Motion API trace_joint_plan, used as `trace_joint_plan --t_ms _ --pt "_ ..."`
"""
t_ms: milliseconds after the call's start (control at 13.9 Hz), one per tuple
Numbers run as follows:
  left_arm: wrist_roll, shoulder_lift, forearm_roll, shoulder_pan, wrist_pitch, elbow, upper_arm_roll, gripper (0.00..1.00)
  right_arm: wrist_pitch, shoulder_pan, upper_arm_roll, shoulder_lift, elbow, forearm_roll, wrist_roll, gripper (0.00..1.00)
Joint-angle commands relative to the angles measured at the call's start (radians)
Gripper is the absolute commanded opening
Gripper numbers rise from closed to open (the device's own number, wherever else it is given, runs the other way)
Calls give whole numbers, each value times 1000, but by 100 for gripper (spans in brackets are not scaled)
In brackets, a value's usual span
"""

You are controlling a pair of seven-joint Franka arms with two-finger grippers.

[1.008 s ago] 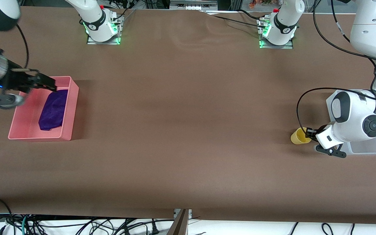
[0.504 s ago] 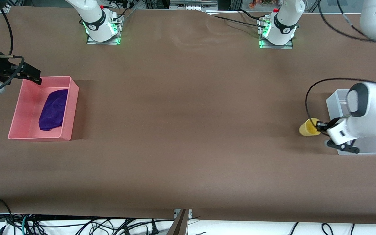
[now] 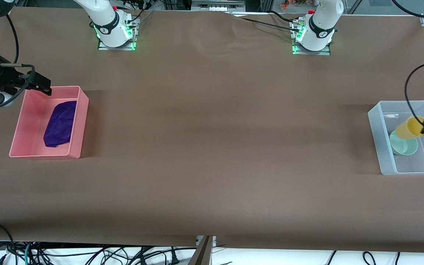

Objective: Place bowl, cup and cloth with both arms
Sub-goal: 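Lower the yellow cup into the green cup and open the left gripper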

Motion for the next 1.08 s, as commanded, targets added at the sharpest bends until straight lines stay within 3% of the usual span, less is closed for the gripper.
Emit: trace_joint_plan --t_ms 0,288,360,432,720,1008 --pt "135 110 12 77 156 8 -12 0 -9 -11 14 -2 10 -15 -5 100" --pt "143 175 -60 110 216 -21 -14 3 -9 -11 12 -2 10 -17 -5 100" --pt "143 178 -60 110 216 -20 -14 57 -9 -11 12 -2 10 -17 -5 100" --pt "145 174 -60 108 210 -15 -15 100 -9 -10 14 -2 10 -17 -5 100" --pt "117 65 -60 82 91 0 -47 100 -9 -8 14 -2 10 -17 -5 100" --pt "-149 -74 -56 39 -163 23 -182 100 -9 -8 14 -1 10 -17 -5 100"
